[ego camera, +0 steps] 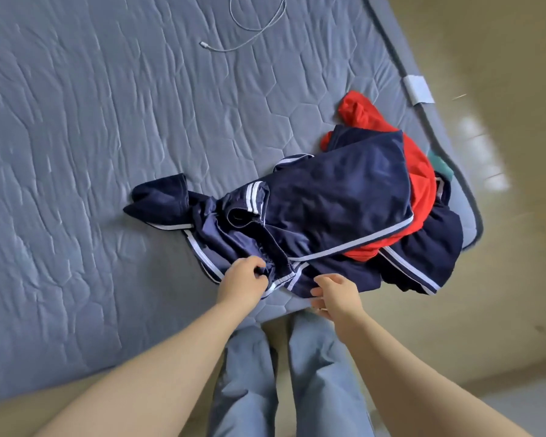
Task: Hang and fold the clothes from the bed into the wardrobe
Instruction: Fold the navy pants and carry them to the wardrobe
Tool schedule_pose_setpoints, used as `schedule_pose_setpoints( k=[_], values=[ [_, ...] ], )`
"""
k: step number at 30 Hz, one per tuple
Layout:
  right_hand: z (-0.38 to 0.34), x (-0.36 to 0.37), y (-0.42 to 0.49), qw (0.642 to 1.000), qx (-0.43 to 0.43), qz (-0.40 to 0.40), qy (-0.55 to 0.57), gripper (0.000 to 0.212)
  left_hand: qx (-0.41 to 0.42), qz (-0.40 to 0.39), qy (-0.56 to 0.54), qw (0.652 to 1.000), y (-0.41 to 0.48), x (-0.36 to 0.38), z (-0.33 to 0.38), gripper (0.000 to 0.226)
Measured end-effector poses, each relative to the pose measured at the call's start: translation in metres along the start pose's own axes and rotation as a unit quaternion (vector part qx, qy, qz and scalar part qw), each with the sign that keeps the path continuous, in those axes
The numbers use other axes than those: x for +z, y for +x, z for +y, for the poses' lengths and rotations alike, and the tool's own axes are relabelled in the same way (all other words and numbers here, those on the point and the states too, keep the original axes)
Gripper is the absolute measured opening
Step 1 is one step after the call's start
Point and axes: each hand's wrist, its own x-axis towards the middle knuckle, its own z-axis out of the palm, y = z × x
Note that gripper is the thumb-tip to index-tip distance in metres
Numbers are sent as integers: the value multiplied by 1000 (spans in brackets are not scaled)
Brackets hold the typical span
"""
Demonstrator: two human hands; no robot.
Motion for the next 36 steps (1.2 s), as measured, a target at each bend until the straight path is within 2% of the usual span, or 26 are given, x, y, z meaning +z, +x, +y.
schedule_pose_setpoints(
  k=[3, 5, 8, 10, 12, 15, 20, 24, 27, 31, 33, 36],
  values=[
    [15, 0, 25, 1000, 16, 19, 2, 19, 41, 23, 74, 996, 24, 34, -3, 60],
    [23, 2, 41, 1000, 23, 19, 1, 20, 32, 10, 111, 993, 39, 54, -4, 82],
    [33, 8, 56, 999, 37, 10, -20, 18, 23, 18, 193, 981, 54, 76, -9, 98],
    [37, 12, 64, 999, 44, 3, -24, 19, 39, 56, 238, 969, 62, 87, -15, 94],
    [38, 14, 68, 998, 53, 3, -28, 21, 63, 93, 234, 966, 66, 91, -21, 80],
    [36, 18, 64, 998, 57, 2, -39, 20, 85, 95, 265, 956, 65, 85, -26, 68],
    [22, 31, 43, 998, 42, -4, -39, 17, 50, -6, 319, 946, 59, 66, -33, 90],
    [18, 45, 44, 998, 8, -24, -59, 12, 56, 22, 354, 933, 66, 76, -42, 101],
    [25, 48, 53, 996, 14, -18, -84, 12, 78, 69, 366, 925, 69, 88, -49, 86],
    [43, 46, 56, 994, 51, 1, -95, 15, 135, 108, 320, 931, 68, 91, -72, 60],
    [51, 42, 50, 993, 49, 5, -106, 15, 160, 101, 233, 954, 63, 86, -86, 48],
    [57, 41, 36, 986, 11, -6, -164, 18, 117, -18, -1, 993, 58, 64, -97, 34]
  ],
)
